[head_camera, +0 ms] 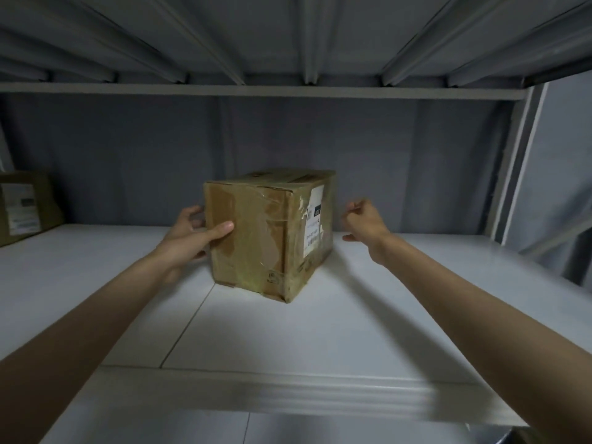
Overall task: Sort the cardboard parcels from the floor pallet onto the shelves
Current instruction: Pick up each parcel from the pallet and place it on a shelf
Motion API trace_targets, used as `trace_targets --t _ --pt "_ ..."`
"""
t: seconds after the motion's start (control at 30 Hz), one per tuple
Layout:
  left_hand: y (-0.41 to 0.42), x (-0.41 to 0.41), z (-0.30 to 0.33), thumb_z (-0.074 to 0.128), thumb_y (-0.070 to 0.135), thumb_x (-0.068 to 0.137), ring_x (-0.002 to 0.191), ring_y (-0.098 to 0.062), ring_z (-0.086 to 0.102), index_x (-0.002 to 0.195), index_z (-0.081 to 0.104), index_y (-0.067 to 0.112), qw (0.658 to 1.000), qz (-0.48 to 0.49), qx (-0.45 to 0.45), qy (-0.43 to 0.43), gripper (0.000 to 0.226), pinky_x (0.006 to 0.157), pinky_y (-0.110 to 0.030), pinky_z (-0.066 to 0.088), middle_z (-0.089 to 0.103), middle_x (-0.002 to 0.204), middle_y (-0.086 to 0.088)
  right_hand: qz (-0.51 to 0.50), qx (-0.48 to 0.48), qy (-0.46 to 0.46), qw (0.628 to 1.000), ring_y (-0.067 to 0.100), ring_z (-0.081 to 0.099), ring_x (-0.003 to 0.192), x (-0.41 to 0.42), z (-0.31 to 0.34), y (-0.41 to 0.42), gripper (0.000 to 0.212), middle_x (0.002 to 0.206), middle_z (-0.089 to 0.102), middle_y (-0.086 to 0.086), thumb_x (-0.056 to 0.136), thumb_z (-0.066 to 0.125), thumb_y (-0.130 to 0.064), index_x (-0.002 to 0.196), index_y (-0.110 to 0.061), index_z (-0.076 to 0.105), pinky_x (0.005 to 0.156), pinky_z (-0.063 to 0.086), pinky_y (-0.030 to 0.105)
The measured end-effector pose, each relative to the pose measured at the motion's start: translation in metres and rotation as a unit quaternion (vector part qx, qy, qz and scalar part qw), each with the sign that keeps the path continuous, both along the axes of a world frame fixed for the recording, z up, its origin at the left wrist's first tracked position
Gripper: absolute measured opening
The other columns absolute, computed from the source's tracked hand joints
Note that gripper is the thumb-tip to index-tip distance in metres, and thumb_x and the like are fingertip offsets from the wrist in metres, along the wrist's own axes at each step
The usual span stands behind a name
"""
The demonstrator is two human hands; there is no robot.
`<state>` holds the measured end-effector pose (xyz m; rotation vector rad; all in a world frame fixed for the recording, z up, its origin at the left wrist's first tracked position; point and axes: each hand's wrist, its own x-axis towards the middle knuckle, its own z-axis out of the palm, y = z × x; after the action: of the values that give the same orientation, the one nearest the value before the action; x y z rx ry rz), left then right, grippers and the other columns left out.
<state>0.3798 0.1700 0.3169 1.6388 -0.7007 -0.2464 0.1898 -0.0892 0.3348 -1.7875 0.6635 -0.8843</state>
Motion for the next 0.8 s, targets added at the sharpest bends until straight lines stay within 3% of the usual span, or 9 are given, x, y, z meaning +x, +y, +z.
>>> trace_targets --t 0.07,0.13,0.2,0.27,0.37,0.47,0.6,0.7,0.8 --pt "-0.002 -0.014 -0.005 0.082 0.046 0.077 0.130 -0.023 0.050 0.155 0.024 0.023 0.997 0.075 -0.013 -0.027 0.101 0.106 -0.046 0.047 0.042 0.151 -0.003 0.019 0.034 0.012 0.999 0.016 0.054 0.105 0.013 -0.006 -0.013 0.049 0.125 0.047 0.002 0.096 0.048 -0.002 0.143 -0.011 0.039 0.097 0.052 0.039" --pt "-0.004 -0.031 -0.011 0.082 0.046 0.078 0.137 -0.025 0.043 0.157 0.021 0.023 0.993 0.110 -0.021 -0.034 0.102 0.105 -0.041 0.047 0.032 0.158 -0.003 0.045 0.064 0.015 0.997 0.018 0.051 0.116 0.027 -0.012 -0.017 0.055 0.127 0.046 -0.001 0.098 0.046 -0.004 0.150 -0.013 0.032 0.094 0.048 0.033" --pt "-0.006 -0.049 -0.020 0.085 0.052 0.071 0.140 -0.026 0.040 0.157 0.020 0.023 0.991 0.126 -0.015 -0.029 0.111 0.097 -0.032 0.048 0.028 0.159 -0.002 0.071 0.096 0.015 0.993 0.015 0.059 0.103 0.042 -0.016 -0.017 0.050 0.118 0.058 0.000 0.099 0.044 -0.003 0.147 -0.013 0.036 0.079 0.050 0.026" --pt "-0.006 -0.069 -0.029 0.091 0.060 0.056 0.137 -0.024 0.043 0.150 0.029 0.032 0.995 0.100 -0.017 -0.018 0.116 0.105 -0.037 0.046 0.035 0.154 0.000 0.078 0.108 0.013 0.991 0.023 0.066 0.092 0.056 -0.020 -0.019 0.052 0.114 0.068 0.011 0.095 0.038 0.004 0.145 -0.013 0.039 0.071 0.053 0.031" --pt "-0.012 -0.089 -0.035 0.093 0.058 0.043 0.122 -0.012 0.057 0.128 0.041 0.048 0.998 0.038 -0.040 -0.007 0.100 0.098 -0.034 0.052 0.054 0.135 0.011 0.058 0.105 0.007 0.993 0.016 0.060 0.069 0.067 -0.025 -0.025 0.061 0.097 0.067 0.007 0.090 0.035 0.009 0.146 -0.014 0.038 0.053 0.048 0.026" --pt "-0.020 -0.093 -0.033 0.096 0.053 0.042 0.125 -0.012 0.056 0.144 0.034 0.040 0.999 0.031 -0.025 -0.017 0.120 0.104 -0.038 0.049 0.053 0.140 0.009 0.045 0.093 0.009 0.995 0.014 0.059 0.061 0.064 -0.034 -0.034 0.052 0.088 0.067 0.005 0.094 0.045 0.003 0.142 -0.016 0.042 0.046 0.044 0.022" --pt "-0.024 -0.092 -0.029 0.101 0.046 0.042 0.128 -0.017 0.055 0.149 0.025 0.036 1.000 0.000 0.002 -0.009 0.131 0.108 -0.046 0.048 0.050 0.144 0.006 0.040 0.080 0.028 0.996 0.023 0.063 0.071 0.033 -0.037 -0.035 0.041 0.095 0.072 0.019 0.088 0.048 0.006 0.125 -0.004 0.061 0.056 0.047 0.028" --pt "-0.027 -0.095 -0.032 0.101 0.028 0.051 0.111 -0.010 0.068 0.140 0.038 0.034 0.998 -0.052 -0.022 0.017 0.109 0.099 -0.042 0.056 0.067 0.127 0.010 0.012 0.073 0.059 0.996 0.023 0.055 0.080 -0.010 -0.036 -0.025 0.042 0.098 0.067 0.017 0.081 0.046 0.006 0.118 0.001 0.065 0.061 0.041 0.026" --pt "-0.027 -0.097 -0.036 0.096 0.019 0.063 0.109 -0.015 0.070 0.140 0.044 0.028 0.994 -0.082 -0.045 0.053 0.093 0.102 -0.044 0.053 0.070 0.124 0.006 0.007 0.069 0.068 0.995 0.023 0.048 0.084 -0.061 -0.038 -0.002 0.040 0.094 0.061 0.012 0.083 0.050 0.005 0.121 -0.007 0.057 0.073 0.038 0.032"
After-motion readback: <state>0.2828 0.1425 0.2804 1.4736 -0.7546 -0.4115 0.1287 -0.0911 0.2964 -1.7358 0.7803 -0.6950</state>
